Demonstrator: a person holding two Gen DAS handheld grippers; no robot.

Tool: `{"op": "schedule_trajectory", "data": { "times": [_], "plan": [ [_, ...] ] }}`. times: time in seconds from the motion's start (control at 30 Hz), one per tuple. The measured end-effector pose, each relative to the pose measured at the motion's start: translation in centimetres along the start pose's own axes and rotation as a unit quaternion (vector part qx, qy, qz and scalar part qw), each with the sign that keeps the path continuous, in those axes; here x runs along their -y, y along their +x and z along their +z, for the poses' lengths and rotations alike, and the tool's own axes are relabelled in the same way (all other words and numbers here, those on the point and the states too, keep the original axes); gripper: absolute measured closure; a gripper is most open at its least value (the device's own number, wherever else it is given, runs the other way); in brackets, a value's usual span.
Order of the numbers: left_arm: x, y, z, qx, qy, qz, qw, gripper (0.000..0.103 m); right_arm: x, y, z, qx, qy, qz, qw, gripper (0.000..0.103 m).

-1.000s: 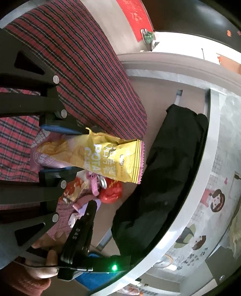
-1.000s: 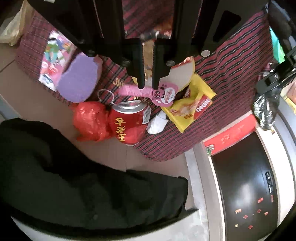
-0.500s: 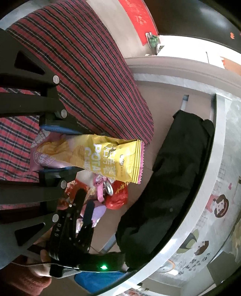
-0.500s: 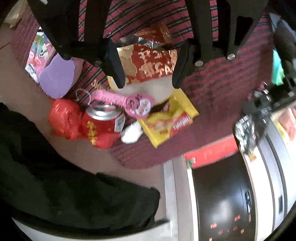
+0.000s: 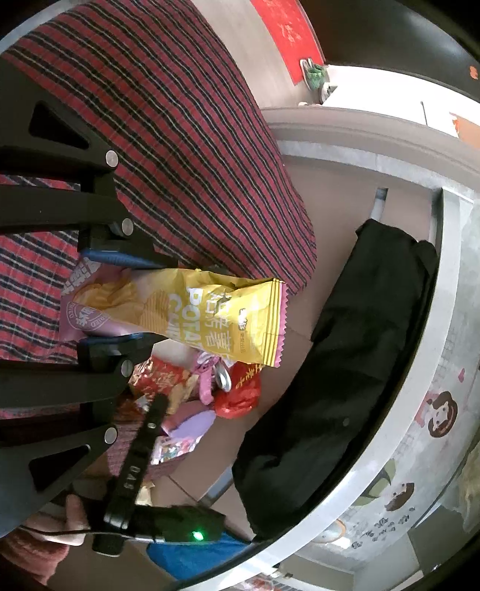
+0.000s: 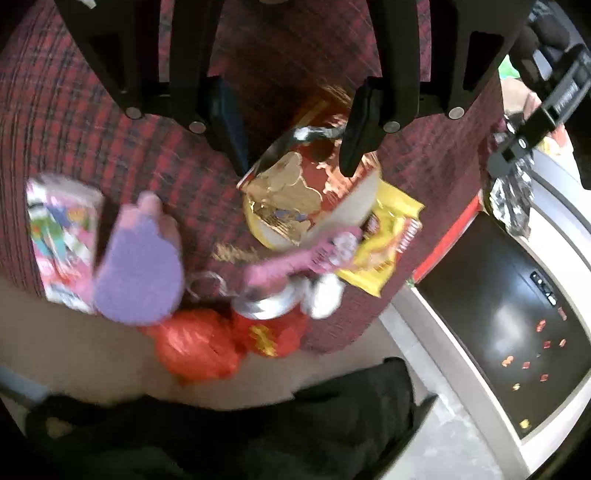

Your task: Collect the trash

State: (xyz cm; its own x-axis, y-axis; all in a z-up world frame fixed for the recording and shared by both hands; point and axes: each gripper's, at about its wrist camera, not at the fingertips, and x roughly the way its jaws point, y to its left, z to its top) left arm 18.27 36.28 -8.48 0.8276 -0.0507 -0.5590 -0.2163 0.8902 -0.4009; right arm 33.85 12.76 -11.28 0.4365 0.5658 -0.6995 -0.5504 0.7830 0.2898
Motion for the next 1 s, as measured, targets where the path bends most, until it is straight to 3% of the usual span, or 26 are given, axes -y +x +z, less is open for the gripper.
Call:
{"op": "schedule_trajectory", "data": {
  "times": [0.07,0.13,0.3,0.47,0.57,0.77,0.8,0.87,0.9,0.93,1.0],
  "plan": [
    [-0.3,0.1,0.0,-0.001,-0.004,0.005,1.0,0.073,-1.3,0.0,0.6,0.014,-0.031,-0.004,0.999,0.057],
    [-0.7,0.3,0.1,-0.001,-0.008,0.009,0.9999,0.073,-2.3,0.5,1.2,0.015,-0.058,-0.01,0.998,0.066],
    [-0.9,0.5,0.1,-0.003,-0.009,0.018,0.9998,0.073,-4.1,4.1,2.0,-0.035,-0.106,-0.031,0.993,0.067],
    [-1.0,0.8,0.2,-0.004,-0.009,0.029,0.9995,0.073,-5.0,5.7,2.9,-0.03,-0.095,-0.03,0.995,0.064],
    [-1.3,1.1,0.2,-0.006,-0.009,0.036,0.9993,0.073,-6.3,7.1,3.1,-0.046,-0.101,-0.022,0.994,0.052],
    [-1.9,1.4,0.0,-0.012,-0.017,0.038,0.9991,0.073,-8.9,8.8,2.6,-0.05,-0.185,-0.087,0.978,0.048],
    [-1.9,1.4,0.0,-0.012,-0.017,0.038,0.999,0.073,-9.3,8.9,2.6,-0.05,-0.197,-0.093,0.975,0.05],
    [-1.8,1.4,0.0,-0.013,-0.018,0.038,0.9991,0.073,-9.4,8.1,2.3,-0.043,-0.215,-0.094,0.971,0.067],
    [-1.7,1.2,0.0,-0.013,-0.017,0.038,0.9991,0.073,-8.7,7.2,2.2,-0.042,-0.212,-0.08,0.973,0.081],
    [-1.6,1.1,0.1,-0.012,-0.016,0.037,0.9991,0.073,-8.1,6.4,2.4,-0.042,-0.204,-0.068,0.976,0.087],
    [-1.2,0.7,0.2,-0.01,-0.013,0.035,0.9992,0.073,-7.3,4.2,2.6,-0.026,-0.194,-0.06,0.979,0.09]
  ]
}}
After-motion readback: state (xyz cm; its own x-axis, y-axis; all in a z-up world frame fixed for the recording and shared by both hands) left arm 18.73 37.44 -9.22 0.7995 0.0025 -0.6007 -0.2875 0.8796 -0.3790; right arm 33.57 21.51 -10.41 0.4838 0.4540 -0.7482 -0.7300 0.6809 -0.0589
